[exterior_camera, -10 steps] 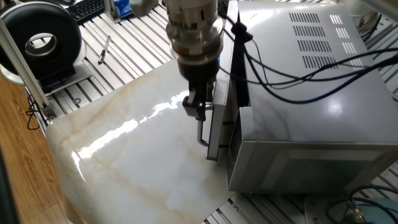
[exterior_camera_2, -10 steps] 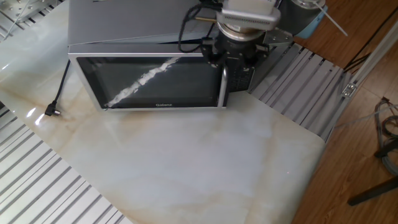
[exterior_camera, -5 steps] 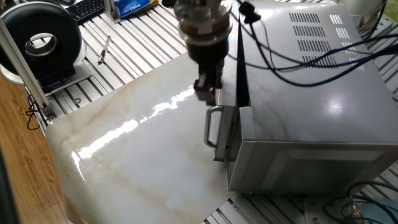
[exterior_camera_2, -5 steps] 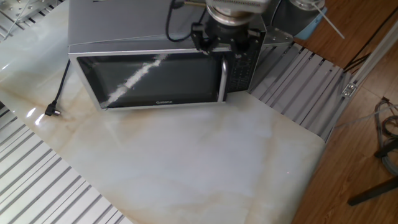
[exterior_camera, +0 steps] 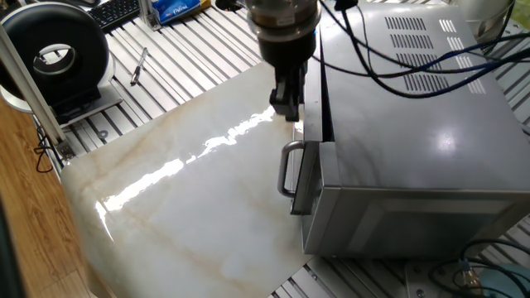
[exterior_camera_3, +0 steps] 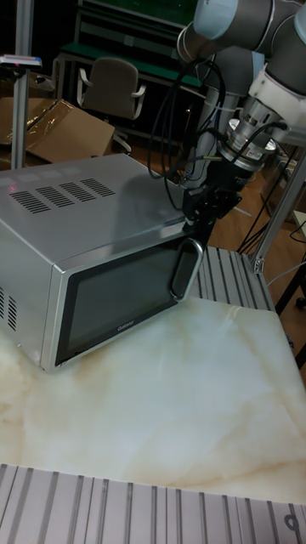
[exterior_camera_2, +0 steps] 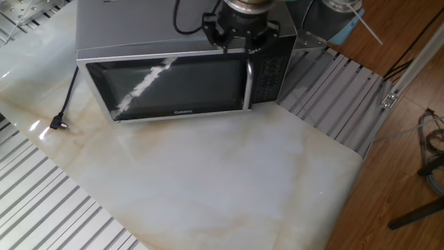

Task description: Open the microwave door

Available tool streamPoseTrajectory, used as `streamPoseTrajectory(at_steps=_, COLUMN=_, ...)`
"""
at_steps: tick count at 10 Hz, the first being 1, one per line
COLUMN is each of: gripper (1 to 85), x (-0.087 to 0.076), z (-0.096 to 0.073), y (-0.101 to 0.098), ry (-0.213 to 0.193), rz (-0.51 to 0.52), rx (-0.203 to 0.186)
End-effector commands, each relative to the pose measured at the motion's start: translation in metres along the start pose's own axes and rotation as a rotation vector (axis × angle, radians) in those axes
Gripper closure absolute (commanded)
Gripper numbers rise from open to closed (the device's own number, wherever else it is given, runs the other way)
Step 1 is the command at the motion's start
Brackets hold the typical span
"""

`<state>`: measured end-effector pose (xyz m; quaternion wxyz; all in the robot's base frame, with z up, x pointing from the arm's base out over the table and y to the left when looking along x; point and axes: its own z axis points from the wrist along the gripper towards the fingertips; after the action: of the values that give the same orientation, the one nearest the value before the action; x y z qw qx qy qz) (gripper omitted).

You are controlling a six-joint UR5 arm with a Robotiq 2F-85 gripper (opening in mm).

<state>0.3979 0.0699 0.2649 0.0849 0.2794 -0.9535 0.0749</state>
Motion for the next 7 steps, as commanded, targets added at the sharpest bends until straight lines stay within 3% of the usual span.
streamPoseTrajectory(at_steps=1, gripper=59.0, x=0.0178, z=-0.0063, y=-0.01, ry=0.044, rz=0.025, rx=0.027)
streamPoseTrajectory(at_steps=2, gripper=64.7, x=0.0238, z=-0.0068, y=-0.0136, ry=0.065, rz=0.028, rx=0.039)
streamPoseTrajectory(at_steps=3, gripper=64.7, x=0.0261, z=-0.0069, y=-0.0143, ry=0.071, rz=0.027, rx=0.037)
streamPoseTrajectory(at_steps=7, gripper=72.3, x=0.0216, z=-0.0027, y=-0.0098, ry=0.059, rz=0.035, rx=0.019)
